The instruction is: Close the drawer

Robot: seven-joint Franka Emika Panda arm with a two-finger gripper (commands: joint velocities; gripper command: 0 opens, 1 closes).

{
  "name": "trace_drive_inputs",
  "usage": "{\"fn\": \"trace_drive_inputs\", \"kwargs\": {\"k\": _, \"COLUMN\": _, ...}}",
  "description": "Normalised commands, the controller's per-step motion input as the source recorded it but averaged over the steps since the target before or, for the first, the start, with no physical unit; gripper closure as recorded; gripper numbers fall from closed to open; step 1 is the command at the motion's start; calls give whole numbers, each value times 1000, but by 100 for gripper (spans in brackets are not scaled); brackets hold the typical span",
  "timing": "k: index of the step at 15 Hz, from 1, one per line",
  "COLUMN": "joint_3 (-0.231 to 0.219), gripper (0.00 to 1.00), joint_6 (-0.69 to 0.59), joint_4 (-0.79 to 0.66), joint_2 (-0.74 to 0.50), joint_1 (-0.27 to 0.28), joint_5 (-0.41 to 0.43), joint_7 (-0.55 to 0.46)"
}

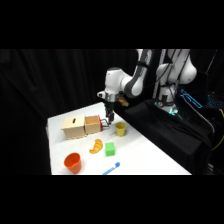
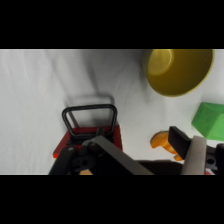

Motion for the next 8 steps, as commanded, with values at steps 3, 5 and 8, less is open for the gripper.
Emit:
{"fn": "trace_drive_inputs", "kwargs": {"k": 3, "joint_3": -12, "gripper": 0, "joint_6": 327, "joint_4": 101, "joint_2": 272, "joint_1": 37, "joint_5": 124, "joint_7": 94}}
{"fn": "trace_drive_inputs", "kwargs": {"k": 5, "joint_3": 2, "gripper": 0, "joint_6": 296, "joint_4": 130, "joint_2": 269, "joint_1": 36, "joint_5": 153, "joint_7": 64}}
{"fn": "trace_drive_inputs", "kwargs": {"k": 8, "joint_3": 32, "gripper": 0, "joint_6": 279, "joint_4": 176, "joint_2": 288, "joint_1": 9, "joint_5": 166, "joint_7": 45}}
